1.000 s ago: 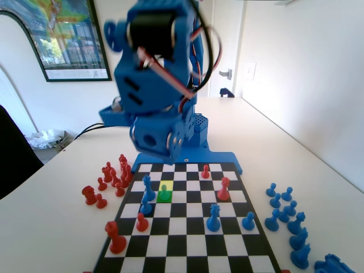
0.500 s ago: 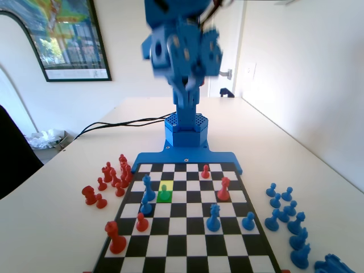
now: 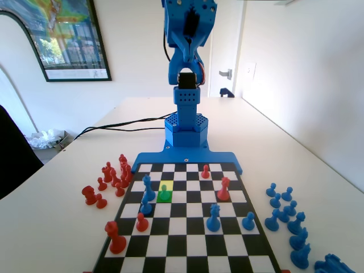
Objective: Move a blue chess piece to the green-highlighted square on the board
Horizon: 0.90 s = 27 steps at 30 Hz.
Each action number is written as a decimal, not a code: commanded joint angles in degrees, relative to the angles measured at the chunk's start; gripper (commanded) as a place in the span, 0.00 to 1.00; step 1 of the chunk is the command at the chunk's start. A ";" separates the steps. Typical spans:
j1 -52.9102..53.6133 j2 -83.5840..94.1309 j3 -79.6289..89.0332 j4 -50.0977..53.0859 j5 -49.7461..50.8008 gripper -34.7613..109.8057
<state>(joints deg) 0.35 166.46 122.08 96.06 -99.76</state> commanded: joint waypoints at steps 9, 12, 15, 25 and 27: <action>0.70 8.00 2.64 -5.62 -0.26 0.25; 0.35 8.00 2.64 -5.62 -0.18 0.25; 0.00 8.00 2.72 -5.71 -0.26 0.25; 0.18 8.00 2.72 -5.71 -0.35 0.25; 0.18 8.00 2.72 -5.71 -0.35 0.25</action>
<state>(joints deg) 0.35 173.85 124.54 91.14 -99.76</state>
